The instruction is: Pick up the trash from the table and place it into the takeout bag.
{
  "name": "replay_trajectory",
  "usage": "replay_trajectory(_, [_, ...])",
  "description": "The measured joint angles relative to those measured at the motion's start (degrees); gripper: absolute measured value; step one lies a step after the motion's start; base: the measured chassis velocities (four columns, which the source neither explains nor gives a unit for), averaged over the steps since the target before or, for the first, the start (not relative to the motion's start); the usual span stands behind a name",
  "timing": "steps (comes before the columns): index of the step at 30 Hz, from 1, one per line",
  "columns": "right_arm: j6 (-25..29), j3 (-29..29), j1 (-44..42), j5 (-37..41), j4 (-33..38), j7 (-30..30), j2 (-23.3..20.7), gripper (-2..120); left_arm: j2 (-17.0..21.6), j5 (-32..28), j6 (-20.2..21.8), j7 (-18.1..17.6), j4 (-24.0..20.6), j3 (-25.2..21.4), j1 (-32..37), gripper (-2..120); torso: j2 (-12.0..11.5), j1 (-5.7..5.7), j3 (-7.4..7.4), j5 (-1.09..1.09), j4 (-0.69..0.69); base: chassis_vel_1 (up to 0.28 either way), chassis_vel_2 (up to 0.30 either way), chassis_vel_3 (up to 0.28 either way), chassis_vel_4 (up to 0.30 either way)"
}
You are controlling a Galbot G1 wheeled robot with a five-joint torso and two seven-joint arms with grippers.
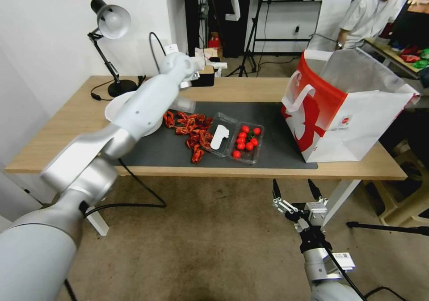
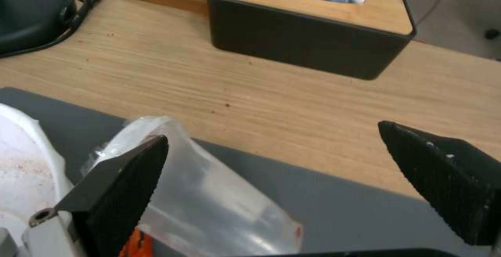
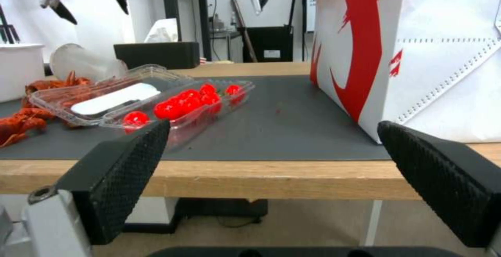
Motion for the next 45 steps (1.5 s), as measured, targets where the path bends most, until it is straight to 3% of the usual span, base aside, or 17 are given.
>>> replay_trajectory(8, [0.0,-0.1,-0.2,0.1,-0.2,-0.1,0.1,100,-5.7,4.3,-1.8,-3.0,10.1,-3.1,-2.0,100,0.0,0.0,0.0,-0.01,0.01,0.0,0.0,0.0,0.0])
replay_trajectory(14, [0.2,-0.4,0.1,0.1,-0.5,-0.1,0.2,100,-7.6,6.6,-3.3,-4.7,13.6,-4.4,-2.4,100,0.0,0.0,0.0,-0.02,0.02,0.0,0.0,0.0,0.0])
replay_trajectory(29, [0.3,-0.7,-0.4,-0.3,0.0,-0.1,0.5,100,-8.4,3.5,-4.8,-8.9,14.3,-5.5,-1.3,100,0.0,0.0,0.0,-0.02,0.01,0.0,0.0,0.0,0.0])
replay_trajectory(45, [0.3,-0.7,-0.8,-0.9,1.0,-0.1,0.6,100,-7.4,4.2,-5.4,-5.3,15.4,-5.6,1.0,100,0.0,0.0,0.0,-0.02,0.01,0.0,0.0,0.0,0.0])
